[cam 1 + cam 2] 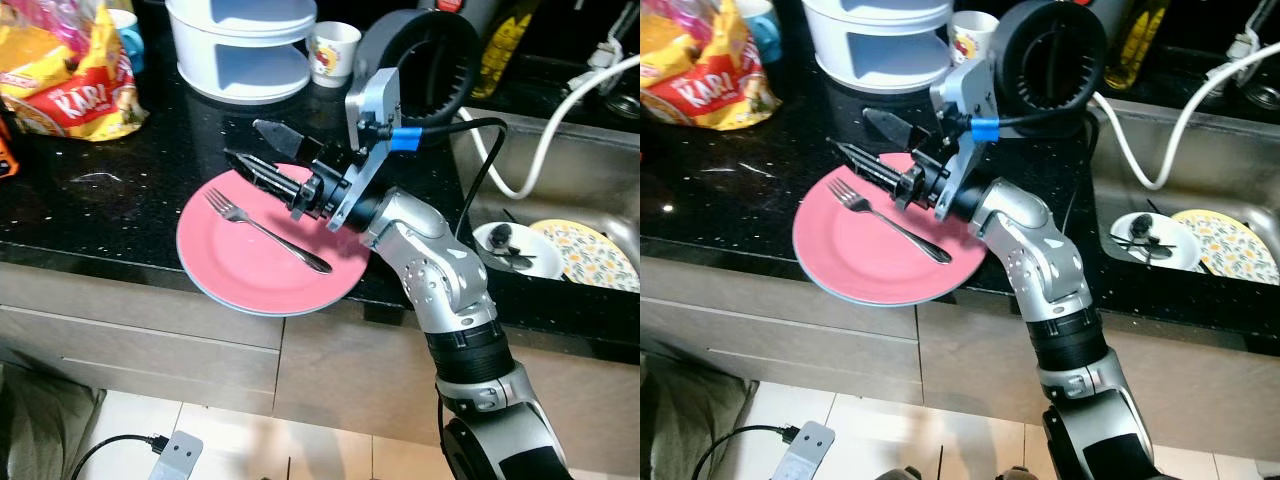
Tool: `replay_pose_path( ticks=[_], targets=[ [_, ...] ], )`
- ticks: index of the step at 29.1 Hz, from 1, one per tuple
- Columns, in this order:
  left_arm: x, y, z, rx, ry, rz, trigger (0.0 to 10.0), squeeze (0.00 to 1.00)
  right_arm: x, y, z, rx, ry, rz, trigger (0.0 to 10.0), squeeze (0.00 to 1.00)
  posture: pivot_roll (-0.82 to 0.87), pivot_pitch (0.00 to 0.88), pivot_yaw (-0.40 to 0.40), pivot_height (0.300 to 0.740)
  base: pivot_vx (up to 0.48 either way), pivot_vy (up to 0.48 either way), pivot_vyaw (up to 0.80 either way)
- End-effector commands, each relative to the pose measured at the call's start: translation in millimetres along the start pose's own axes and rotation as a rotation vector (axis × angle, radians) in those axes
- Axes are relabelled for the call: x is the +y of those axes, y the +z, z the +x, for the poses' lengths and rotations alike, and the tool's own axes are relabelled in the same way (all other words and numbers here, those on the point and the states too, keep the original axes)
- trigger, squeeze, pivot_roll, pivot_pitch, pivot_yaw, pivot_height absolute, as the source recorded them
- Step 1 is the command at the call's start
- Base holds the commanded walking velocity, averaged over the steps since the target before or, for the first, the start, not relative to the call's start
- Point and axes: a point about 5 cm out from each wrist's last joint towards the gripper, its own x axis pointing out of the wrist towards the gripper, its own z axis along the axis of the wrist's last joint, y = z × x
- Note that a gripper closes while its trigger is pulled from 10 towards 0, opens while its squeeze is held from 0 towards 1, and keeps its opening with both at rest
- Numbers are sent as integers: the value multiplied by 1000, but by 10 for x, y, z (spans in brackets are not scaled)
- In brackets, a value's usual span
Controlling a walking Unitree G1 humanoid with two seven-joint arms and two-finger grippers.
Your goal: Kitchen organization
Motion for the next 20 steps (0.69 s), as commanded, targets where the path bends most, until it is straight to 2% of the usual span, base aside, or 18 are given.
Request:
replay_pose_path(
  ticks=[1, 12, 17, 20],
  targets=[
    [-54, -89, -11, 34, -17, -3, 10000, 0, 19, 21, -19, -4, 10, -15, 10000, 0, 111, 85, -80, 740, 0, 0, 800],
    [-67, -108, -13, 45, -41, -13, 10000, 0, -28, -6, -58, -2, -37, -9, 10000, 0, 110, 88, -69, 740, 0, 0, 800],
    [-34, -110, -14, 45, -14, 0, 10000, 0, -40, -2, -64, -19, -57, 2, 10000, 0, 107, 88, -65, 740, 0, -460, 800],
    [-27, -117, -15, 53, -12, 6, 10000, 0, -64, 12, -80, -25, -74, 6, 10000, 0, 106, 88, -63, 740, 0, 0, 800]
  ],
)
